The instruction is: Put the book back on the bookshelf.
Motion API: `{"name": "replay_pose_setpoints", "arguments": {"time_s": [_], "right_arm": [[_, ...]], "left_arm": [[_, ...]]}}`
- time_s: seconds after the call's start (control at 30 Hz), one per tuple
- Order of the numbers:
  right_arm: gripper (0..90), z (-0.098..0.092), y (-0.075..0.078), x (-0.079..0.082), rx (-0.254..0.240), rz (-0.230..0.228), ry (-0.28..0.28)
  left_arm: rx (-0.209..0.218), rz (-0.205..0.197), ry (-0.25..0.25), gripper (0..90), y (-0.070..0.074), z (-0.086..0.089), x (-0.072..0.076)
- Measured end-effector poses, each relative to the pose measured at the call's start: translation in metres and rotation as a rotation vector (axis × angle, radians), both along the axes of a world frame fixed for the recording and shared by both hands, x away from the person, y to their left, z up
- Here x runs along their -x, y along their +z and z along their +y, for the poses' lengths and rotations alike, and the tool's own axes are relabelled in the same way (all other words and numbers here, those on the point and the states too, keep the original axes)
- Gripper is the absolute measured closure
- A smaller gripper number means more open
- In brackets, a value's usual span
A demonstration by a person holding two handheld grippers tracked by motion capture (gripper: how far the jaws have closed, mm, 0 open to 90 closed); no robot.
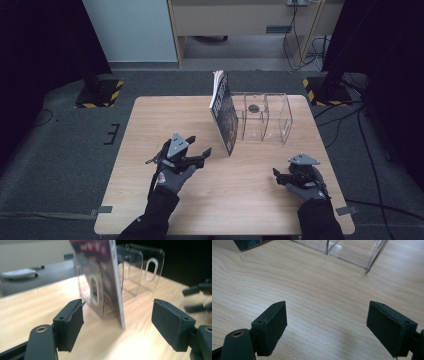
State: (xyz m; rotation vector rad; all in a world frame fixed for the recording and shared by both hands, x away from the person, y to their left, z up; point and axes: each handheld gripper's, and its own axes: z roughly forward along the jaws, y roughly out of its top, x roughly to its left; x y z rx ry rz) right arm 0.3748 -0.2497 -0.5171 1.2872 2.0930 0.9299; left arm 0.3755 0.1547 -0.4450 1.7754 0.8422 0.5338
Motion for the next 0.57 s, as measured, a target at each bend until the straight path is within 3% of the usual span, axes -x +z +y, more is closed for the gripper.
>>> {"name": "replay_pose_setpoints", "arguments": {"time_s": [0.1,0.2,0.37,0.47,0.57], "right_arm": [[16.4,-0.001,0.000,0.000,-0.005,0.007,-0.011],[16.4,-0.003,0.000,0.001,-0.007,0.012,-0.012],[16.3,-0.006,0.000,0.001,-0.009,0.019,-0.025],[16.3,-0.008,-0.001,0.001,-0.012,0.023,-0.035],[16.2,-0.009,-0.001,0.001,-0.013,0.030,-0.037]], "left_arm": [[-0.045,0.001,0.015,24.3,-0.011,0.014,0.008],[-0.050,0.040,0.034,24.0,-0.021,0.027,0.012],[-0.120,0.076,0.037,22.3,-0.036,0.051,0.026],[-0.128,0.103,0.064,21.6,-0.043,0.069,0.033],[-0.136,0.112,0.124,21.0,-0.046,0.087,0.034]]}}
